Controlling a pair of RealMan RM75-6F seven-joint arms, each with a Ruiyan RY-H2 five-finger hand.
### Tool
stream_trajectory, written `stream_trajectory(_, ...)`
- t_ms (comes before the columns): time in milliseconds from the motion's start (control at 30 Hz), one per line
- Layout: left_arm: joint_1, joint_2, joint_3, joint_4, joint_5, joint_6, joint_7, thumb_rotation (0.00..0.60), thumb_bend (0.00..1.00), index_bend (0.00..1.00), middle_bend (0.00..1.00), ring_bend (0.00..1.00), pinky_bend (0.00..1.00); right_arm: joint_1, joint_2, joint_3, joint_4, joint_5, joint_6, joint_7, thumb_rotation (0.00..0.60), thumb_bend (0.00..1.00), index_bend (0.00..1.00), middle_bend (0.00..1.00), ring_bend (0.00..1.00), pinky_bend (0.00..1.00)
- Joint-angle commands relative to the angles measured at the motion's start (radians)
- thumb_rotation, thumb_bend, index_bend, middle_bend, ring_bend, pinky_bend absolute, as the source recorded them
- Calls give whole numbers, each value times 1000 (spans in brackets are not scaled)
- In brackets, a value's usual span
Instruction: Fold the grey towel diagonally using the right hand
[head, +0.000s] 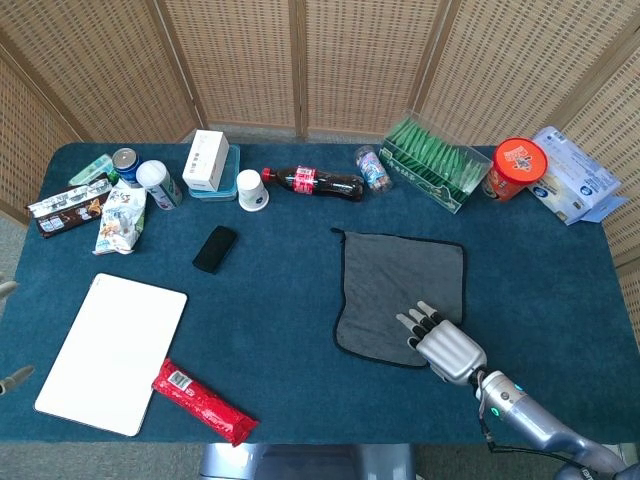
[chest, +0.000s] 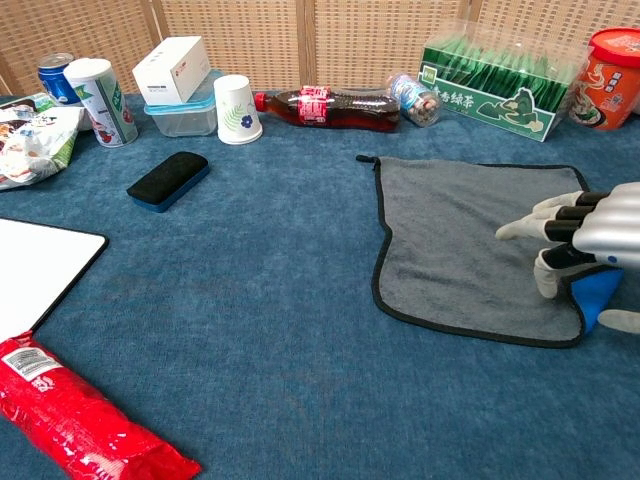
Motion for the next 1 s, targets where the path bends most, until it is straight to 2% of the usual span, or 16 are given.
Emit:
stream_trajectory(33, 0, 1, 0, 1, 0, 0, -3, 600, 114, 113, 0, 0, 0, 7, -15, 7, -3, 20, -7, -21, 600, 379, 350, 0, 0, 69)
stream_trajectory(400, 1, 3, 1, 7, 2, 3, -15, 600, 113, 112, 0, 0, 0, 14, -50, 11, 25, 60, -9, -73, 600, 380, 355, 0, 0, 68)
stream_trajectory(1000, -2, 4, 3, 5, 7, -3, -14, 600, 113, 113, 0, 0, 0, 14, -42, -5, 66, 80, -3, -88, 600, 388, 386, 0, 0, 68)
